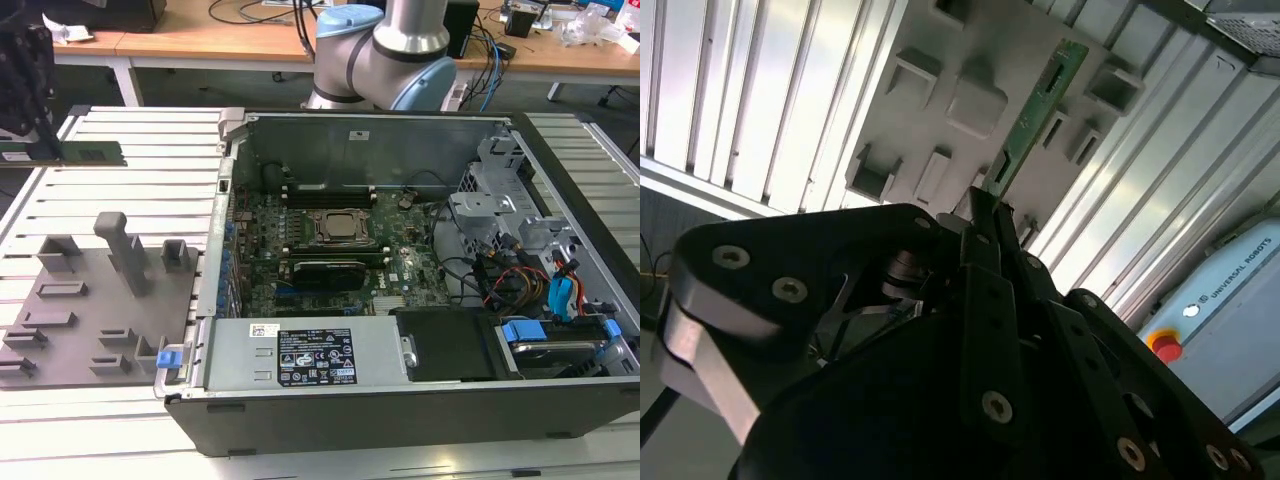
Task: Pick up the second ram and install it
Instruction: 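Pick up the second ram and move it above second insertion slot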
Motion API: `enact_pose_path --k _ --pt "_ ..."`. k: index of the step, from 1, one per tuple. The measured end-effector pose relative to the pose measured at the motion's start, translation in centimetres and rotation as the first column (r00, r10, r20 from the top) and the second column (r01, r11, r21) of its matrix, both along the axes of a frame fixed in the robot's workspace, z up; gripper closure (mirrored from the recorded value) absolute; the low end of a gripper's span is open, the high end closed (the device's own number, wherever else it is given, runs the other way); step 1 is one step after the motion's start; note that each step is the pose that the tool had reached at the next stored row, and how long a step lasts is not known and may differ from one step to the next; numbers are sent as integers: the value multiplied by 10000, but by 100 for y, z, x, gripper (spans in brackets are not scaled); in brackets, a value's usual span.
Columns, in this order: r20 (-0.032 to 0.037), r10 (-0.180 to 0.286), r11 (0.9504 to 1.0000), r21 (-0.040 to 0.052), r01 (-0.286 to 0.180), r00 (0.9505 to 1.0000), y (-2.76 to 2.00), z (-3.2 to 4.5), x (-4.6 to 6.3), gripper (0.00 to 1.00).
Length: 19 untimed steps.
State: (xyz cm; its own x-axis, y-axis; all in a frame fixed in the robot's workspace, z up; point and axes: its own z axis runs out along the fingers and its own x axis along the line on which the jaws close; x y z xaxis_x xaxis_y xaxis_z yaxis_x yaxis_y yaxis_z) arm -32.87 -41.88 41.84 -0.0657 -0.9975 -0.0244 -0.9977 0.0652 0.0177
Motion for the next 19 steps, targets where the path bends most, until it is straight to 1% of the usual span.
enact_pose_path --k 2,6,10,11,12,15,16,18,19 --pt "-1 0 10000 1 0 10000 0 -1 76 86" --pt "-11 0 10000 0 0 10000 0 0 349 86" --pt "-18 0 10000 1 0 10000 0 -1 507 86" --pt "-22 0 10000 0 0 10000 0 0 573 86" --pt "-23 0 10000 0 0 10000 0 0 593 86" --pt "-29 -1 10000 0 1 10000 0 -1 749 86" --pt "-31 -1 10000 1 1 10000 0 0 765 86" --pt "-34 0 10000 0 0 10000 0 0 835 86" --pt "-36 0 10000 0 0 10000 0 0 887 86"
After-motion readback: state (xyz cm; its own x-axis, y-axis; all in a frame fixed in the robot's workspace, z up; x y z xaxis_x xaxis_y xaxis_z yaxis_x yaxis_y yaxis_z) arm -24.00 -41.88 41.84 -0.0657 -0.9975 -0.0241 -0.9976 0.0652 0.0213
